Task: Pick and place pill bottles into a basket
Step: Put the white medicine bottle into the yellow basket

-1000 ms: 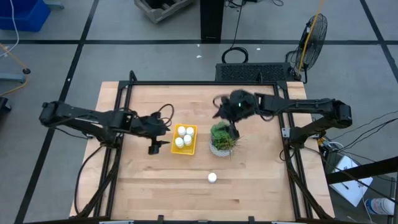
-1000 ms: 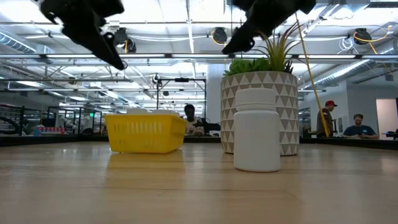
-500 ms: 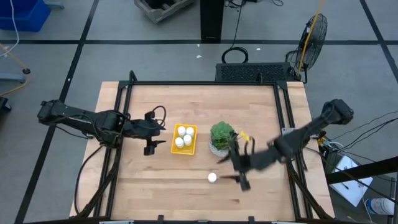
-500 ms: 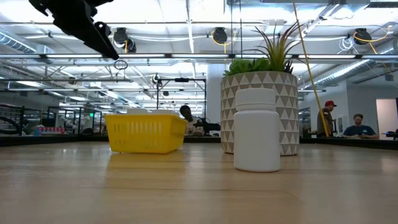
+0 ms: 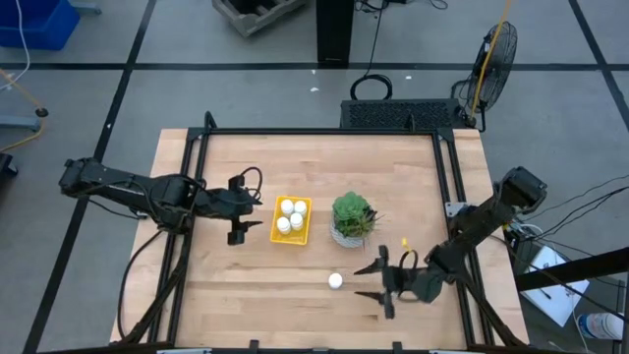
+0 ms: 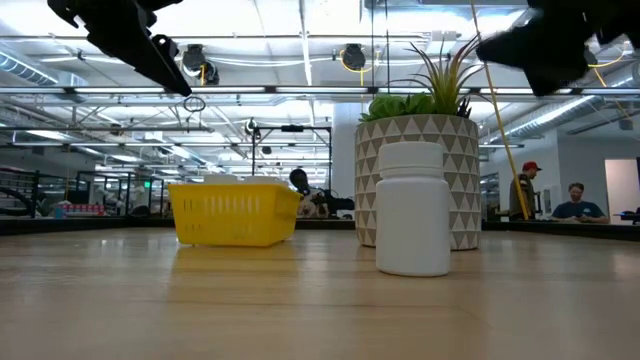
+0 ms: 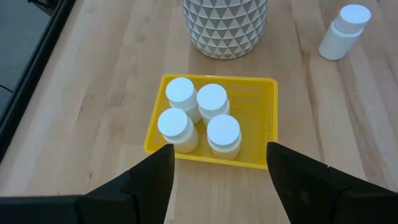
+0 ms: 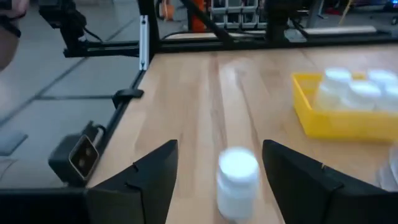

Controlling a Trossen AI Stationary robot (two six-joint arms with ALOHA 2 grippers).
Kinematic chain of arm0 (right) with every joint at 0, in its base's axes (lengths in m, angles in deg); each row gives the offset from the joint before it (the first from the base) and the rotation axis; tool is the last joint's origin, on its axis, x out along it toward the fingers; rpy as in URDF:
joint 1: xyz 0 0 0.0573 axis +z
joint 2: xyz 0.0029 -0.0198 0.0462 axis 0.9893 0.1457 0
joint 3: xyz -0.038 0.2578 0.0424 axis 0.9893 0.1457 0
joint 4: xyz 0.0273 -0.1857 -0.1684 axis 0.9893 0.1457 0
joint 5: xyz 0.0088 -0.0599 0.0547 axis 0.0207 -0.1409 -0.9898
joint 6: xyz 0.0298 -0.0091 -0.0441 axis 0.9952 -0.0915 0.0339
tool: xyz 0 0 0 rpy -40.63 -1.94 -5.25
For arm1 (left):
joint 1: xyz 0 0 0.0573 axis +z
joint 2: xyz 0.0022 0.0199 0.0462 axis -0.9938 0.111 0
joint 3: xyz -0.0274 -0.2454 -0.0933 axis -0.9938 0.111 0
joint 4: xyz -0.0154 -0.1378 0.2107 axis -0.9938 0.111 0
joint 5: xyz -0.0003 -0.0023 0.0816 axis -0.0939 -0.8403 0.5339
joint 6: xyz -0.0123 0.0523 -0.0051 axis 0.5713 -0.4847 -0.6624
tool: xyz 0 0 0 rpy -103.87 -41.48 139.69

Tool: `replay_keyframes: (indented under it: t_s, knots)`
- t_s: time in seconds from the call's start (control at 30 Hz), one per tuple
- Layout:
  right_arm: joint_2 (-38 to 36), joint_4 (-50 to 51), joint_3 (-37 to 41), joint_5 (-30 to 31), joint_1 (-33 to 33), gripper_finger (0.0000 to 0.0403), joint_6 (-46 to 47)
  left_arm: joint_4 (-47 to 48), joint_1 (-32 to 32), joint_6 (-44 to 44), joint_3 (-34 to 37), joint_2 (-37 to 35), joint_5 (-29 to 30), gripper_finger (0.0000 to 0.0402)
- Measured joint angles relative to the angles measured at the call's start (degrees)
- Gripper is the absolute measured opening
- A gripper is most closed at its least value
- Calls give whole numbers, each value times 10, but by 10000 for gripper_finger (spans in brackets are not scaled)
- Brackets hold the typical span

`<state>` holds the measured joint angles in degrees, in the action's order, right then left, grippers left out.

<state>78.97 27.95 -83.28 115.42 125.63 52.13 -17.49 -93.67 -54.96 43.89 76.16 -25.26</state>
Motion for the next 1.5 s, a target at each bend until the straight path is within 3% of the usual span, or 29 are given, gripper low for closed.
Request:
replay_keyframes:
  t_s: [0.07, 0.17, 0.4, 0.7, 0.9, 1.13, 1.5]
  knots:
    - [-1, -70, 48, 5, 0, 222, 19, 1, 0, 0, 0, 0, 0, 257]
    - [7, -86, 89, 16, 0, 218, 51, 1, 0, 5, 0, 0, 0, 260]
    - [77, -117, 85, 13, -3, 216, 49, 0, 0, 12, 0, 0, 0, 258]
    - [200, -231, 77, 13, -21, 216, 52, -2, 0, 12, 0, 0, 4, 266]
    - [249, -230, 37, -9, -47, 223, 51, -3, 0, 13, 0, 0, 4, 259]
    - [262, -229, 21, -111, -88, 224, 60, -6, 0, 10, 0, 0, 4, 264]
    - [261, -202, -17, -123, -94, 224, 35, -8, 0, 9, 0, 0, 4, 258]
